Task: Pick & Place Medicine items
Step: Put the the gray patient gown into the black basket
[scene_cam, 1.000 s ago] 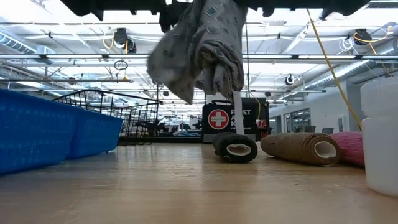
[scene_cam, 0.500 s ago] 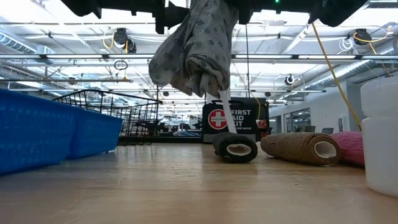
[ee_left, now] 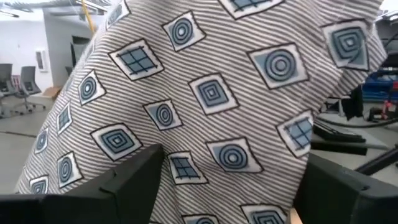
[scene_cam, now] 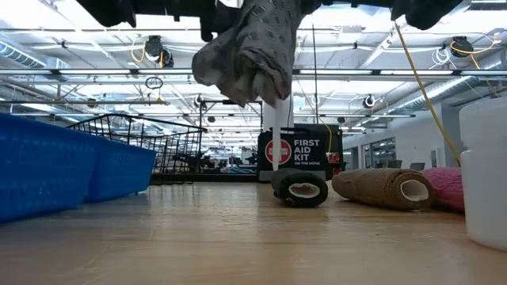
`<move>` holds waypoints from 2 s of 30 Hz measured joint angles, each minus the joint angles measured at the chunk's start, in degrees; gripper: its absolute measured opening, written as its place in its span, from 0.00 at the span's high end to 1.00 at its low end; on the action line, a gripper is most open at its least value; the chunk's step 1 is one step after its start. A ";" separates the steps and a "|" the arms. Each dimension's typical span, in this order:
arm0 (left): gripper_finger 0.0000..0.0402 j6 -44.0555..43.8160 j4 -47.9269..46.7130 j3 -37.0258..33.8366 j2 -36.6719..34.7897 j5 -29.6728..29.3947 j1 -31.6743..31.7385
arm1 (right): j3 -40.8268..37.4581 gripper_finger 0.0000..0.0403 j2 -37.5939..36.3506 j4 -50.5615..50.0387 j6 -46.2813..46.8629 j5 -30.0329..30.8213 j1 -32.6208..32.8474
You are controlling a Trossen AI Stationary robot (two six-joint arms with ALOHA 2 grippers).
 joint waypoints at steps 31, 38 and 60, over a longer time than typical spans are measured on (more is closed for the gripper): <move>0.41 7.49 -1.64 16.55 15.32 -24.11 -0.43 | -0.04 0.97 -0.05 -1.71 1.62 4.80 1.78; 0.43 7.45 -0.50 16.55 15.27 -20.33 -0.78 | -0.04 0.97 -0.09 -1.53 5.43 4.45 2.51; 0.92 8.56 -17.53 11.13 -2.73 -24.16 -1.28 | -0.07 0.78 -4.52 -15.11 13.85 14.43 4.78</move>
